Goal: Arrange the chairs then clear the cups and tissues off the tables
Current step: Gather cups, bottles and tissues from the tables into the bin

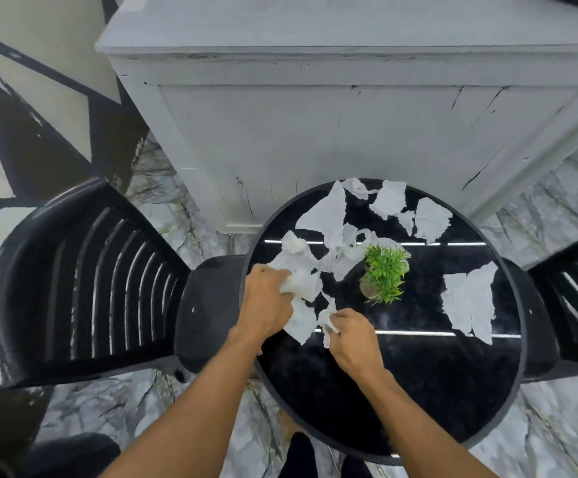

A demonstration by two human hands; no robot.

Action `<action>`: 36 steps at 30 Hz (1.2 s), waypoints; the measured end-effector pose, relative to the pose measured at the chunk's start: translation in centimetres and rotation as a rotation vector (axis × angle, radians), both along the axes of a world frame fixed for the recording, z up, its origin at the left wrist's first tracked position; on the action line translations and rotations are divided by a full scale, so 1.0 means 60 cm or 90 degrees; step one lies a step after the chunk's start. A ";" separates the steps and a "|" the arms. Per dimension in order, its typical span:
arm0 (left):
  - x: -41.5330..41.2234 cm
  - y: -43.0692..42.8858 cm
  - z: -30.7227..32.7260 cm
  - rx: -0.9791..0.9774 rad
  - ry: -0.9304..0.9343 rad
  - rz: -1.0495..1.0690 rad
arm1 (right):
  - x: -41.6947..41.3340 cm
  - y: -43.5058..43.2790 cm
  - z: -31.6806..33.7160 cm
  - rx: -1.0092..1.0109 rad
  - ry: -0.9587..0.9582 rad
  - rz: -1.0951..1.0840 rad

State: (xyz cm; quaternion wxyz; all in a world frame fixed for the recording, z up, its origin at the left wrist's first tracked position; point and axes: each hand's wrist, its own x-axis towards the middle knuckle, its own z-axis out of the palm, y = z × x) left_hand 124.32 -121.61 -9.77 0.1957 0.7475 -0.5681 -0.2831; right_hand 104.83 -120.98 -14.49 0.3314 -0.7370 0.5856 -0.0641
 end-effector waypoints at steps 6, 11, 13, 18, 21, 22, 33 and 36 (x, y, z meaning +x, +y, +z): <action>0.025 -0.113 -0.006 0.005 -0.044 -0.138 | -0.004 0.004 0.015 0.119 -0.011 -0.040; 0.031 -0.123 -0.046 0.127 -0.106 -0.184 | -0.011 0.001 0.009 0.077 0.041 -0.059; 0.027 -0.116 -0.046 0.138 -0.096 -0.178 | -0.009 0.000 0.012 0.053 0.072 -0.039; 0.012 -0.079 -0.046 0.114 -0.062 -0.145 | -0.010 0.001 0.006 -0.013 0.049 -0.063; -0.004 -0.038 -0.057 0.071 -0.082 -0.121 | -0.016 0.005 -0.003 0.011 -0.002 -0.067; -0.010 -0.024 -0.062 0.051 -0.090 -0.116 | -0.018 0.005 -0.003 0.016 -0.008 -0.059; -0.135 0.047 -0.069 0.108 -0.140 -0.123 | -0.071 -0.008 0.008 0.034 -0.073 -0.046; -0.186 0.057 -0.066 0.144 -0.159 -0.138 | -0.120 -0.003 0.025 0.000 -0.109 -0.112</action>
